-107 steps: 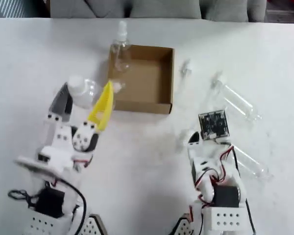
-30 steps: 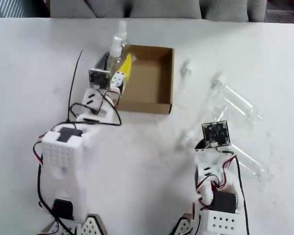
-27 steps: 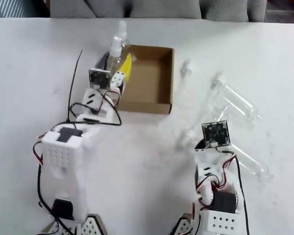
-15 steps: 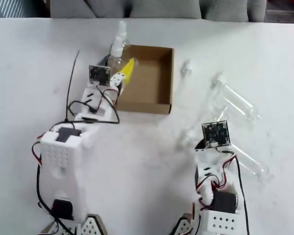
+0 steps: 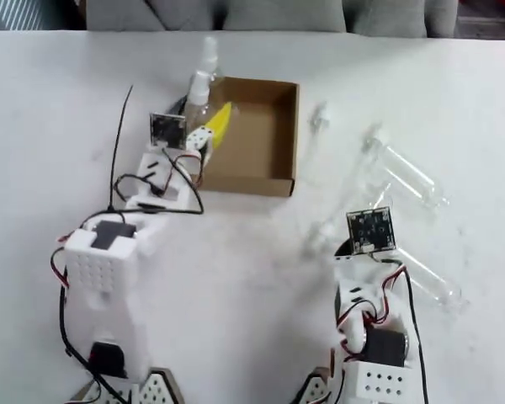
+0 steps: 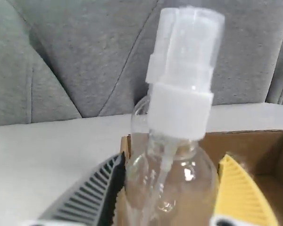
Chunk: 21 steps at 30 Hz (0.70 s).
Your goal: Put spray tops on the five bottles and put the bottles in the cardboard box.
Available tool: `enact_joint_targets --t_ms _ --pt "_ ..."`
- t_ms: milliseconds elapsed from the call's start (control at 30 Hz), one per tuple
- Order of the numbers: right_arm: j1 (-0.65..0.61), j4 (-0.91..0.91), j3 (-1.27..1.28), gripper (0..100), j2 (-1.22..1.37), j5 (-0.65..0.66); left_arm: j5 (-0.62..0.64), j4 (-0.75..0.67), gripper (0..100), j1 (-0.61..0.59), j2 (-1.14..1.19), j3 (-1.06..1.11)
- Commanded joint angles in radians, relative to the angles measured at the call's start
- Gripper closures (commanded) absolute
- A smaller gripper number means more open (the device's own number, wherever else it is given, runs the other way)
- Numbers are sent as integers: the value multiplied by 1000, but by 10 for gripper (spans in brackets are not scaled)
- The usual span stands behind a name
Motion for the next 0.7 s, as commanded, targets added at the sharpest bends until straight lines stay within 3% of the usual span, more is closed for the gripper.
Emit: enact_joint_targets --t_ms 0,367,667 --pt "-8 -22 8 978 -8 14 11 9 694 -19 -102 -2" --pt "-5 -22 8 978 -8 14 9 18 697 -4 -320 184" --pt "-4 -22 8 978 -8 14 6 276 697 -5 -591 354"
